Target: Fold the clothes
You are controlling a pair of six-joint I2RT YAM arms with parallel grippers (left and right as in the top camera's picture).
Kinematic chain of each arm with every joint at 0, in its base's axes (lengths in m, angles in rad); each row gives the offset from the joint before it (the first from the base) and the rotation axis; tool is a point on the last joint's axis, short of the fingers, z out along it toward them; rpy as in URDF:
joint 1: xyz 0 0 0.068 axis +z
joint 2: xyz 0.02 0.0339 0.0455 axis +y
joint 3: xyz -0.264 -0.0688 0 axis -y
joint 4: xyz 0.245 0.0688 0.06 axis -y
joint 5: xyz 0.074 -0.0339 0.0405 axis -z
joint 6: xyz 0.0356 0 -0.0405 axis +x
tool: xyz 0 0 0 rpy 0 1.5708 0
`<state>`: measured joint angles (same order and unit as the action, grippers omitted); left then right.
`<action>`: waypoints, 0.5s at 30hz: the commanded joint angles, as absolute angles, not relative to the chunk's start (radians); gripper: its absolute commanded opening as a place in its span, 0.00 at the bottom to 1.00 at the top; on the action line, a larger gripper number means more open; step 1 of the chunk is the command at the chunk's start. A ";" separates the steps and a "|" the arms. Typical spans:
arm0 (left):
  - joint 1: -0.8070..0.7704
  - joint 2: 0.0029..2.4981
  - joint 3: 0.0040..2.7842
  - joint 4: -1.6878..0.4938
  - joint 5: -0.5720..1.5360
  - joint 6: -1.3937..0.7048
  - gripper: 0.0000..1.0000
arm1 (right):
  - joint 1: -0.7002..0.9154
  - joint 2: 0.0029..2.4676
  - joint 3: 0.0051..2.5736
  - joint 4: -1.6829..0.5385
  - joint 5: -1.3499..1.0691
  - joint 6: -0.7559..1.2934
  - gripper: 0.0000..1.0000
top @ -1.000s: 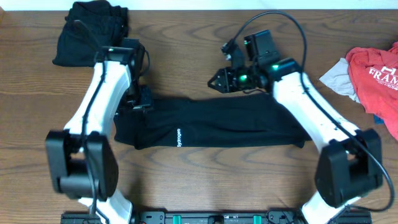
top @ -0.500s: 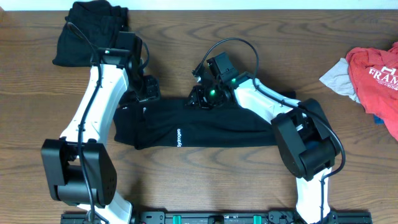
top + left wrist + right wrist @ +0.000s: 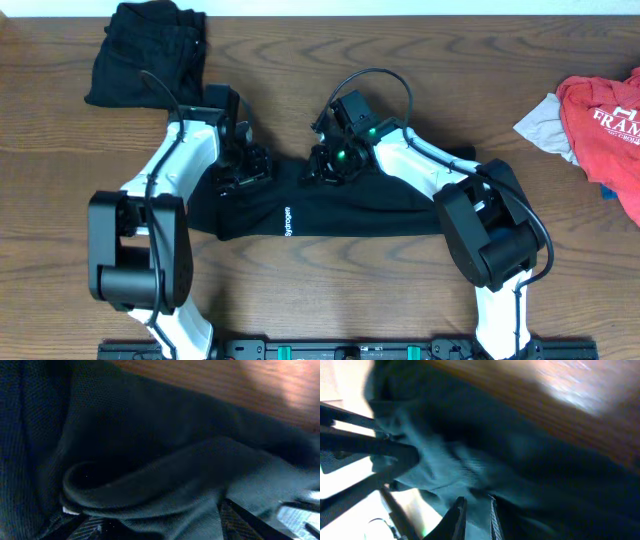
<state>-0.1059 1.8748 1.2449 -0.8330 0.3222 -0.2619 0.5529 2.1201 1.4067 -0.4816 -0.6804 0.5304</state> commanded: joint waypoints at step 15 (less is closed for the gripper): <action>-0.036 1.971 1.240 -0.862 0.051 -0.259 0.72 | 0.437 2.127 1.411 -0.741 -0.496 0.365 0.20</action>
